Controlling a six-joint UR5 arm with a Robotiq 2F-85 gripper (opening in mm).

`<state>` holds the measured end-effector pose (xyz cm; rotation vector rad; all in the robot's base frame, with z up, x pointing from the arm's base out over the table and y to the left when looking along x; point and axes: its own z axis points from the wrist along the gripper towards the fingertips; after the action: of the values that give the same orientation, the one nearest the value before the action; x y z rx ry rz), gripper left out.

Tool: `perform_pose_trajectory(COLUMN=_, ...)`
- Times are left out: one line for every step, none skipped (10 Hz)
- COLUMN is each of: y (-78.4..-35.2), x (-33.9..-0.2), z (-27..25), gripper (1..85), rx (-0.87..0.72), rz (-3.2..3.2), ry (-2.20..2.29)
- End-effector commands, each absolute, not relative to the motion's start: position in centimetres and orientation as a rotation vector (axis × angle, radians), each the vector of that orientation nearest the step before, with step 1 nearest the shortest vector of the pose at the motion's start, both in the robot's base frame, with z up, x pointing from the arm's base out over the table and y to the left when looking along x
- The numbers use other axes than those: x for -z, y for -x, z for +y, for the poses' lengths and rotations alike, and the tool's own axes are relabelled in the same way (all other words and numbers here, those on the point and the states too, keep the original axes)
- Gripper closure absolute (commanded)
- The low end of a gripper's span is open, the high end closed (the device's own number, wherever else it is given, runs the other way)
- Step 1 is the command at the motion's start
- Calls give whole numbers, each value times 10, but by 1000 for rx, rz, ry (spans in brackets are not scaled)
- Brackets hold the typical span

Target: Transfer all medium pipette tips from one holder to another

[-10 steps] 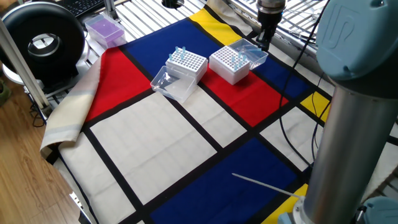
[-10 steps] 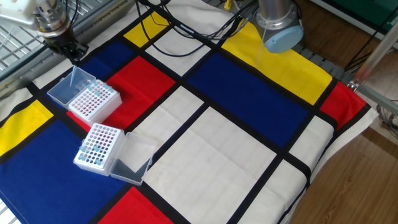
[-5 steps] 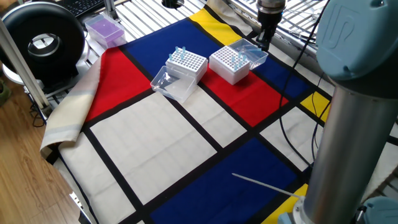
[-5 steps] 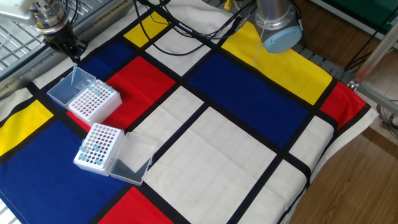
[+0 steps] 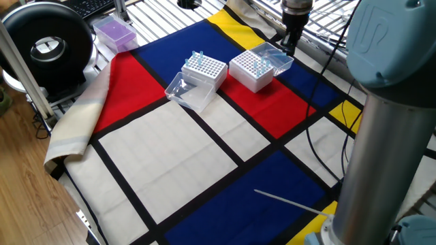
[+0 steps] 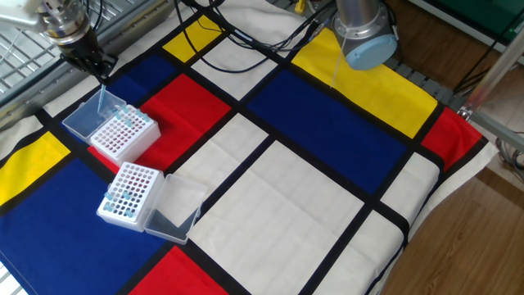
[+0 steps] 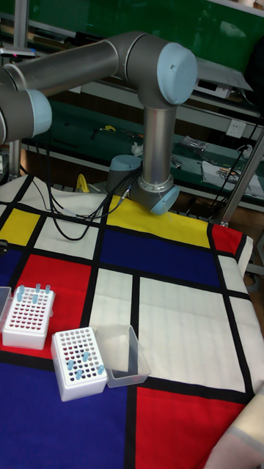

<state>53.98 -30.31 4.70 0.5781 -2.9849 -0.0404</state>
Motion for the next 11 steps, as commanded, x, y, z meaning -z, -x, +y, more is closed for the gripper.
perform_pose_trajectory(y=-541, x=-38, z=-311, gripper=843, rx=46, rz=-2994, ry=-570)
perform_pose_trajectory(y=-540, x=-37, z=-313, gripper=843, rx=49, rz=-2994, ry=-573)
perform_pose_trajectory(y=-538, x=-36, z=-315, gripper=843, rx=47, rz=-2991, ry=-572)
perform_pose_trajectory(y=-537, x=-35, z=-317, gripper=843, rx=48, rz=-2988, ry=-564)
perform_pose_trajectory(y=-537, x=-35, z=-318, gripper=843, rx=39, rz=-2987, ry=-564)
perform_pose_trajectory(y=-537, x=-35, z=-320, gripper=843, rx=32, rz=-2987, ry=-561)
perform_pose_trajectory(y=-536, x=-35, z=-322, gripper=843, rx=21, rz=-2984, ry=-557)
perform_pose_trajectory(y=-536, x=-35, z=-323, gripper=843, rx=14, rz=-2982, ry=-557)
perform_pose_trajectory(y=-536, x=-35, z=-324, gripper=843, rx=5, rz=-2982, ry=-554)
perform_pose_trajectory(y=-536, x=-35, z=-325, gripper=843, rx=-4, rz=-2980, ry=-550)
perform_pose_trajectory(y=-536, x=-35, z=-325, gripper=843, rx=-8, rz=-2980, ry=-548)
